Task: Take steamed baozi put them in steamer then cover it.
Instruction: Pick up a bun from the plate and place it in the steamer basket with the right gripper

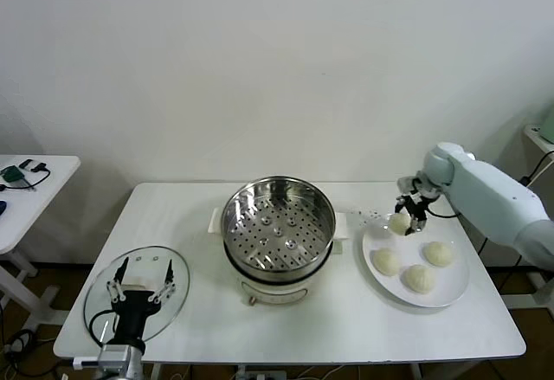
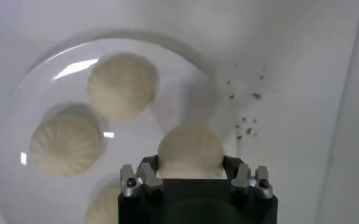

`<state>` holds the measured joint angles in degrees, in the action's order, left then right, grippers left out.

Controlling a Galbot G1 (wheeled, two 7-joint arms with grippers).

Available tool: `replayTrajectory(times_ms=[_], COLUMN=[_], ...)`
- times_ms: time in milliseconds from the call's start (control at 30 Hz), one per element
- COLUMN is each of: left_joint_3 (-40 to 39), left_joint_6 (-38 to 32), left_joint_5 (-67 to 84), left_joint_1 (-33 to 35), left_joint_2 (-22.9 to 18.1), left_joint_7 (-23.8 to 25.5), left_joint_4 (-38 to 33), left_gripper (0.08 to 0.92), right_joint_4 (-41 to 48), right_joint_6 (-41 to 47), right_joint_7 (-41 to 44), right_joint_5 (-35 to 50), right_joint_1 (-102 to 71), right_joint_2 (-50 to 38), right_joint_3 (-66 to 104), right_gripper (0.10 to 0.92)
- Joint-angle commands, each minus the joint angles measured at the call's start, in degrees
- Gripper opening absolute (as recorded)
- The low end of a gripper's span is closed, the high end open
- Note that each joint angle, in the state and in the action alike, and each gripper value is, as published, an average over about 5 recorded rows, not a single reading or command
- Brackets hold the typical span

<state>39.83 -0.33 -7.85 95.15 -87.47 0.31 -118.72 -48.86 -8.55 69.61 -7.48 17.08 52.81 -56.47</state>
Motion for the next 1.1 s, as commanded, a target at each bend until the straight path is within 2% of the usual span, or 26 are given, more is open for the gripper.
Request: replayTrajectory(times_ms=[33, 233, 433, 733, 1100], left_joint_3=[-0.1, -0.1, -0.4, -0.2, 0.0], left_joint_6=[-0.2, -0.5, -0.8, -0.9, -0.7], left_joint_5=[0.0, 0.1, 0.1, 0.4, 0.6], left_joint_1=[0.8, 1.4, 2.3, 2.9, 2.9], left_joint_2=[0.0, 0.1, 0.3, 0.1, 0.1], left_joint_7=[0.0, 0.0, 0.0, -0.1, -0.1], left_joint_4=[-0.2, 0.0, -0.2, -0.7, -0.9], left_gripper=[0.823, 0.823, 0.823, 0.823, 0.823], right_joint_4=[-10.9, -15.8, -19.6, -19.9, -16.6], right_joint_6=[-8.8, -14.1, -17.8, -23.4, -26.7], right_joint_7=[2.4, 2.7, 2.0, 0.6, -1.9], right_joint_5=[7.1, 6.6, 3.0, -11.0, -25.8], right_joint_1=[20.8, 27.0, 26.1, 18.5, 6.7], right_joint_2=[1.7, 8.3, 14.7, 22.4, 25.6], right_joint_3=[-16.5, -18.0, -16.8, -12.4, -7.7], right_gripper=[0.696, 0.696, 0.696, 0.696, 0.696])
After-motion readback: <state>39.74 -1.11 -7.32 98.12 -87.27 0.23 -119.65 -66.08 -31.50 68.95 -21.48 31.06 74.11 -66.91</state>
